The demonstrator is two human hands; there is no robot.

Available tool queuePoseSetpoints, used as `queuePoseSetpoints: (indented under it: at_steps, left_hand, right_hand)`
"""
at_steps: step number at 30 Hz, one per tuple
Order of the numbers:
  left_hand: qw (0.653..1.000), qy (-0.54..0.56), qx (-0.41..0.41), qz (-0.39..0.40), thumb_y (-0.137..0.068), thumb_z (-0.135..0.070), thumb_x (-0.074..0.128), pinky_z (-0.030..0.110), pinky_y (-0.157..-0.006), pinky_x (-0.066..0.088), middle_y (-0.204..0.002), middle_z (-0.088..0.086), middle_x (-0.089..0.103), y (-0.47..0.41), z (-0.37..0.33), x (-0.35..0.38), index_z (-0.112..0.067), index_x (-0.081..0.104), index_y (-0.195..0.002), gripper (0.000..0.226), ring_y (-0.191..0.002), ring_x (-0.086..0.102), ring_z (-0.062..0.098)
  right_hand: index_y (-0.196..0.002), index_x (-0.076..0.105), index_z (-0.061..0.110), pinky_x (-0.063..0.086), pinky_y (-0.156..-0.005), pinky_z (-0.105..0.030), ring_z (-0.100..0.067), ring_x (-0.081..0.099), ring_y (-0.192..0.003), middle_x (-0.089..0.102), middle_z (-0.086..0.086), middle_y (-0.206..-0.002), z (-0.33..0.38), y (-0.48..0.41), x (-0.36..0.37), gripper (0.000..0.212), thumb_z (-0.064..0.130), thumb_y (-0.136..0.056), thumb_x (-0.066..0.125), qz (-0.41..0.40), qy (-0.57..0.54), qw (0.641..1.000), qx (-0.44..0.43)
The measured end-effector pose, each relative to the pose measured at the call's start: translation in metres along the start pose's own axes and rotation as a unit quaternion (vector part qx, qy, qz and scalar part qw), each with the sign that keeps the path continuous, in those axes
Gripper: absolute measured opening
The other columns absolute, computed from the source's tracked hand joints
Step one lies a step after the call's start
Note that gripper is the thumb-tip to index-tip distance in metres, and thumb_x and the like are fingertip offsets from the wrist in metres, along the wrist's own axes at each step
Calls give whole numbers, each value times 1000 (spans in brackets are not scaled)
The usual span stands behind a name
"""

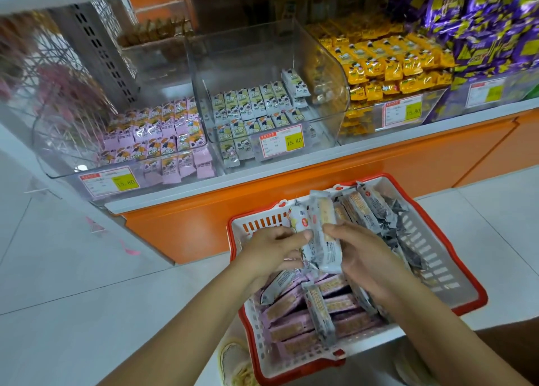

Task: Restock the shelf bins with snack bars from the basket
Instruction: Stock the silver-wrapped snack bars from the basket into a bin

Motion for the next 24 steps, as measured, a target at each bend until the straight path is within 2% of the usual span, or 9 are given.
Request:
queuePoseSetpoints:
  at_steps: [2, 5, 9, 11, 14, 18, 20, 22, 24]
  left_hand:
    - [1000, 11, -8, 12, -78, -27, 75, 29, -80, 58, -112, 21, 66, 0, -2, 0, 1, 62, -108, 43, -100, 67, 28]
    - [1000, 22, -3, -5, -75, -21, 79, 28, -80, 57, -94, 12, 66, 0, -5, -2, -1, 59, -99, 37, -80, 69, 17]
    - [999, 33, 24, -11, -71, -23, 80, 22, -71, 53, -97, 7, 63, 2, -15, -5, -6, 57, -98, 40, -84, 64, 13]
    - [999, 2, 45, -8, -68, -38, 78, 20, -72, 51, -109, 1, 67, 6, -22, -5, -9, 58, -111, 56, -94, 64, 10]
    - [988, -120, 90, -25, -79, -52, 61, 18, -76, 45, -113, -6, 65, 14, -30, -6, -20, 61, -115, 49, -99, 60, 6]
    - [992, -109, 56, -38, -82, -65, 47, 26, -80, 50, -108, 2, 68, 15, -27, -7, -17, 65, -111, 59, -99, 63, 17]
    - [1000, -7, 12, -25, -93, -47, 49, 26, -73, 54, -105, 8, 71, 16, -25, -3, -11, 64, -112, 43, -88, 67, 17]
    - [997, 76, -10, -7, -95, -30, 52, 41, -86, 55, -111, 18, 68, 14, -26, 0, -5, 60, -115, 33, -94, 67, 29]
    - [991, 131, -13, 29, -94, -19, 54, 48, -95, 50, -116, 24, 64, 16, -28, 3, -1, 58, -118, 30, -103, 64, 36]
  right_hand:
    - [-125, 55, 4, 55, -86, -43, -31, 63, -107, 65, -18, -115, 3, 2, 3, 43, 20, -86, 62, 12, -33, 999, -5]
    - [-104, 61, 10, 57, -77, -35, -23, 68, -94, 69, -15, -105, 8, 4, 0, 24, 15, -81, 58, -15, -54, 998, -22]
    - [-93, 64, 5, 54, -69, -30, -25, 64, -82, 71, -11, -85, 21, 10, -10, 17, 17, -81, 68, -98, 37, 992, -74]
    - [-94, 57, 6, 49, -68, -33, -18, 62, -67, 65, -2, -68, 23, 12, -18, 27, 28, -85, 69, -157, 74, 982, -73]
    - [-102, 53, 0, 47, -69, -39, -27, 58, -71, 57, -17, -79, 22, 11, -23, 57, 49, -78, 68, -186, 82, 977, -56]
    - [-83, 42, 8, 43, -54, -29, -20, 54, -56, 60, -2, -65, 24, 14, -14, 16, 11, -97, 49, -146, 35, 987, -57]
    - [-90, 45, 10, 48, -66, -29, -21, 62, -74, 68, 0, -85, 30, 16, -9, 12, 7, -93, 56, -130, 92, 982, -99]
    - [-108, 52, 22, 51, -78, -27, -15, 63, -97, 64, 2, -110, 36, 22, -4, 27, 21, -85, 67, -149, 181, 961, -147]
    - [-114, 51, 33, 49, -78, -17, 0, 60, -99, 60, 18, -109, 45, 31, 5, 43, 34, -76, 70, -160, 273, 928, -197]
Point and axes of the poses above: each hand's wrist, its own y-axis away from the middle knuckle, its own x-axis out of the palm, z = x × y, the point moved 6 cm from there along -y, towards the middle knuckle
